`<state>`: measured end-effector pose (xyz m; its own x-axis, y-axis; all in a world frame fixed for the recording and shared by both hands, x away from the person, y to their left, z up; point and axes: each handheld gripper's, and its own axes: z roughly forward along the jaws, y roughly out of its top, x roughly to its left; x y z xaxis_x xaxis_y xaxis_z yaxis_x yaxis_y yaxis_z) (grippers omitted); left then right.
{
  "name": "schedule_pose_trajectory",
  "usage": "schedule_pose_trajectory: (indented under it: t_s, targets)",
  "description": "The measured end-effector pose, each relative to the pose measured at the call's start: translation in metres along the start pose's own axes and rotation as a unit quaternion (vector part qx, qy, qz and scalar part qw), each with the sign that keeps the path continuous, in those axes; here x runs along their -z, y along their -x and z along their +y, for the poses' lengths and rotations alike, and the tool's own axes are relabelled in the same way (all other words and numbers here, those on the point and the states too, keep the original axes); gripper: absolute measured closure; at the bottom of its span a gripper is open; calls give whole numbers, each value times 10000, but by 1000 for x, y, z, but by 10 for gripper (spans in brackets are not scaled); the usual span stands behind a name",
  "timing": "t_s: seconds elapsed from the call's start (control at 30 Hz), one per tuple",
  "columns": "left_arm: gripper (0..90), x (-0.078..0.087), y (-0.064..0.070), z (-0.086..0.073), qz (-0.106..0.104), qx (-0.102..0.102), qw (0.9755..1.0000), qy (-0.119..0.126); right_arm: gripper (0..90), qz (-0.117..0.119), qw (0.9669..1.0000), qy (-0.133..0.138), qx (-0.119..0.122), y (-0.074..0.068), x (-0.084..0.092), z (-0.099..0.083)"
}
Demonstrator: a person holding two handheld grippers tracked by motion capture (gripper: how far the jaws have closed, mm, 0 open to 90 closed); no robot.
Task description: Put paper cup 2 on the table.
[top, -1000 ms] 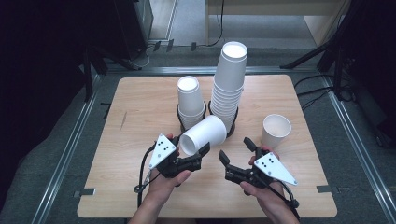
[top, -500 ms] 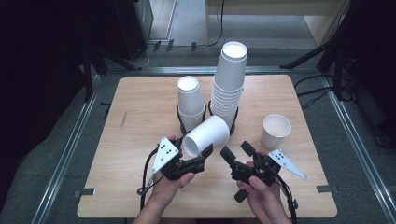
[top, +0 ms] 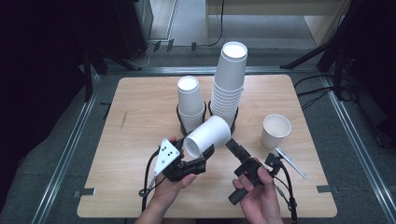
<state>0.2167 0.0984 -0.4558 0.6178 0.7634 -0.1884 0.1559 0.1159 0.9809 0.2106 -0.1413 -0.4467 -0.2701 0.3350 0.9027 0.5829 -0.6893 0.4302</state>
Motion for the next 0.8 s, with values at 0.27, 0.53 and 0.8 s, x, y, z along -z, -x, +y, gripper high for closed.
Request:
schedule_pose_trajectory:
  t_s: [0.27,0.53,0.8]
  targets:
    - [222,-2,6,-5,-70,-50,10000,33,0,-2,9922,95,-1246,0,-6,-10]
    - [222,-3,10,-6,-116,-102,9999,76,0,11,9817,59,-1905,3,-12,-12]
    - [222,-3,15,-7,-189,-177,9996,133,0,-6,9717,-63,-2361,5,-19,-14]
